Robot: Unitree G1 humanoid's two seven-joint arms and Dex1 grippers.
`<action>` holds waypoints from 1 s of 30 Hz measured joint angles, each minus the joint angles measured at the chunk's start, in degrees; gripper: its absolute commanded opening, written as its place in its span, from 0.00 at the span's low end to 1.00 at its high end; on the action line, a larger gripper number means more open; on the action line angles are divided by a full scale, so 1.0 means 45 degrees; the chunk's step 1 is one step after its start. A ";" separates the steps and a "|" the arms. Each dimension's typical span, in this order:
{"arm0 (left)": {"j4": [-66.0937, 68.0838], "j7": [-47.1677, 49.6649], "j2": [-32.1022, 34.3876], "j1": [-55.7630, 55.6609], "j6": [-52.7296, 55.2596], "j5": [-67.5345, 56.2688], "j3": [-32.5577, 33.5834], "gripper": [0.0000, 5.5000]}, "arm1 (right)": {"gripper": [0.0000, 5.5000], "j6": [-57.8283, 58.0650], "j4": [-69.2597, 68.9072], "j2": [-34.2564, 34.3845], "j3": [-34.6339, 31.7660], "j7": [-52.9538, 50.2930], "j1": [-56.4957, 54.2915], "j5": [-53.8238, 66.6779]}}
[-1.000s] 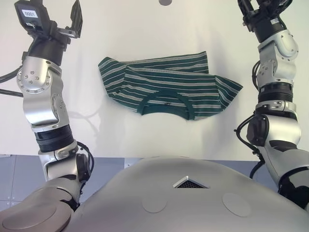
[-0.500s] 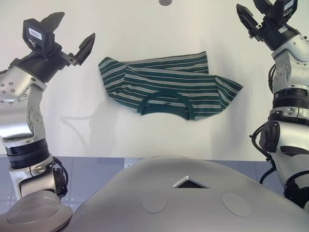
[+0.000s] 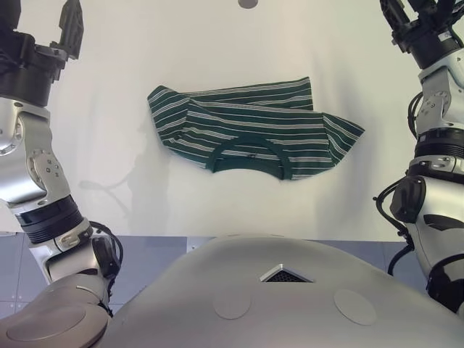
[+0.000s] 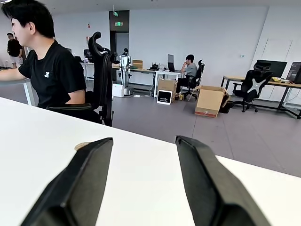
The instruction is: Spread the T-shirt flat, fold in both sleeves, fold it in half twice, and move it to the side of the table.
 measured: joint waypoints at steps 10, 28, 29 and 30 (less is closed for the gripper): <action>0.0180 -0.0250 0.0110 -0.0022 -0.0428 -0.0034 -0.0147 0.78 | 0.45 -0.0340 0.0012 -0.0070 0.0010 -0.0163 0.0123 -0.0339; -0.1856 -0.5874 0.5598 0.3234 -0.1354 0.4825 -0.5232 0.57 | 0.45 -0.1017 0.0302 -0.0272 0.0952 0.0095 0.0122 -0.1331; -0.1680 -0.5805 0.5551 0.3033 -0.1439 0.4867 -0.5373 0.53 | 0.45 -0.1031 0.0325 -0.0265 0.1006 0.0100 0.0122 -0.1396; -0.1496 -0.5770 0.5502 0.2867 -0.1578 0.4953 -0.5467 0.51 | 0.45 -0.1054 0.0365 -0.0254 0.1021 0.0103 0.0121 -0.1419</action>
